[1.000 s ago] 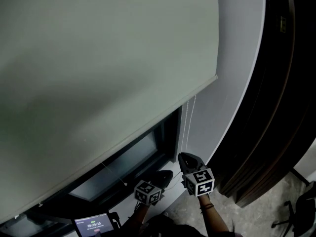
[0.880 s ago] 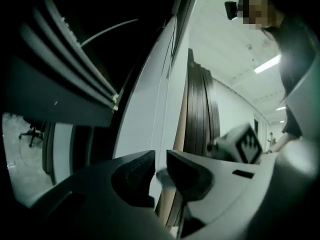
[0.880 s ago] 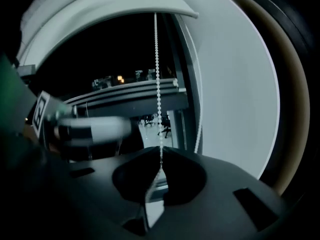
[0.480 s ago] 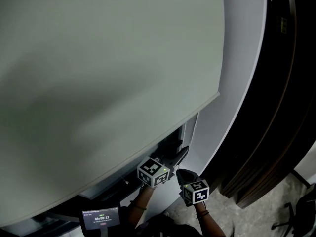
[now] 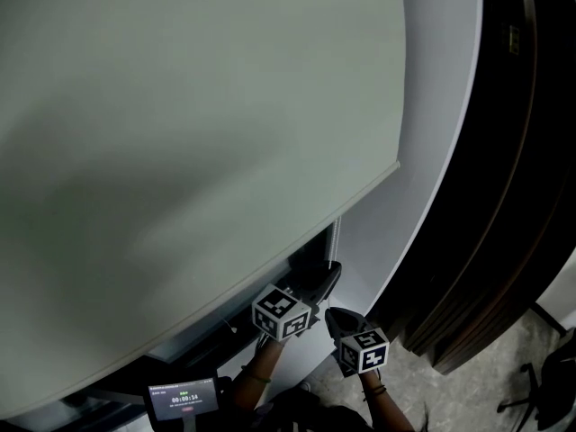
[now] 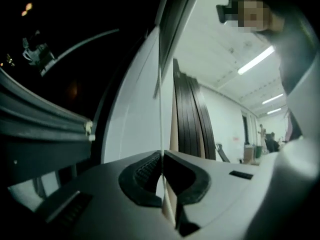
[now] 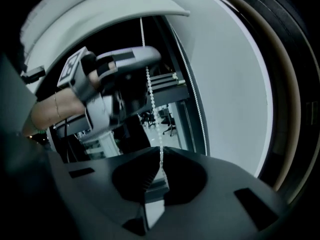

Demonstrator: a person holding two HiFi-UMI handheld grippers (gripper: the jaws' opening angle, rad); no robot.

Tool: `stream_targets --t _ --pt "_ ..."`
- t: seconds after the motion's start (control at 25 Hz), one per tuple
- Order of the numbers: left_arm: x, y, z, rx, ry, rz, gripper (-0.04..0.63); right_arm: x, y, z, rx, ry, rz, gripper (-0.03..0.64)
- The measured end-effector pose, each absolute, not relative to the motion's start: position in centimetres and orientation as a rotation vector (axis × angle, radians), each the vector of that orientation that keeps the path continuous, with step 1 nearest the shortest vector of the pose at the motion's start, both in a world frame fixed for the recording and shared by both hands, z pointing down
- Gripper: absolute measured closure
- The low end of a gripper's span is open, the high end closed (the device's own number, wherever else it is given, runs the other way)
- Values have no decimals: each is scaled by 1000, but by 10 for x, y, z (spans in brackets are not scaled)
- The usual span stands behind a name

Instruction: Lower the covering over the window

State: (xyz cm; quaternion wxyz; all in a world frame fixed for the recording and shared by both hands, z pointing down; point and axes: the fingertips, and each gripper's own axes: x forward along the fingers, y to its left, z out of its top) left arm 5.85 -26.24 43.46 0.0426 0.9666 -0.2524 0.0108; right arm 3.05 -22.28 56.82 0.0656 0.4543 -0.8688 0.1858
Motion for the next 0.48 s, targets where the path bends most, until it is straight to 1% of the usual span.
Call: stream_targets --t 0.08,0.12,0.16,0.2,0.28,0.36,0.4,0.44,0.48 --pt "58 -251 519 2889 -727 526 597 39 -225 560 1402 -2628 565 595" --pt "52 -239 560 2841 -710 659 599 43 -225 556 1408 -2623 559 600" --pt "45 -226 591 2792 -692 683 598 46 -225 551 1408 -2628 542 592" --pt "37 -213 610 2746 -682 640 598 49 -224 543 1406 -2651 520 592" --pt "25 -201 617 2692 -713 525 598 54 -227 518 1399 -2729 477 592" --pt "20 -202 610 2686 -732 491 598 51 -231 481 1354 -2850 424 587" --pt "20 -204 609 2690 -722 496 598 47 -234 456 1317 -2920 391 552" --pt "21 -205 609 2695 -706 514 598 40 -237 430 1279 -2985 350 499" --pt "22 -205 610 2700 -690 544 598 33 -242 404 1246 -3035 295 491"
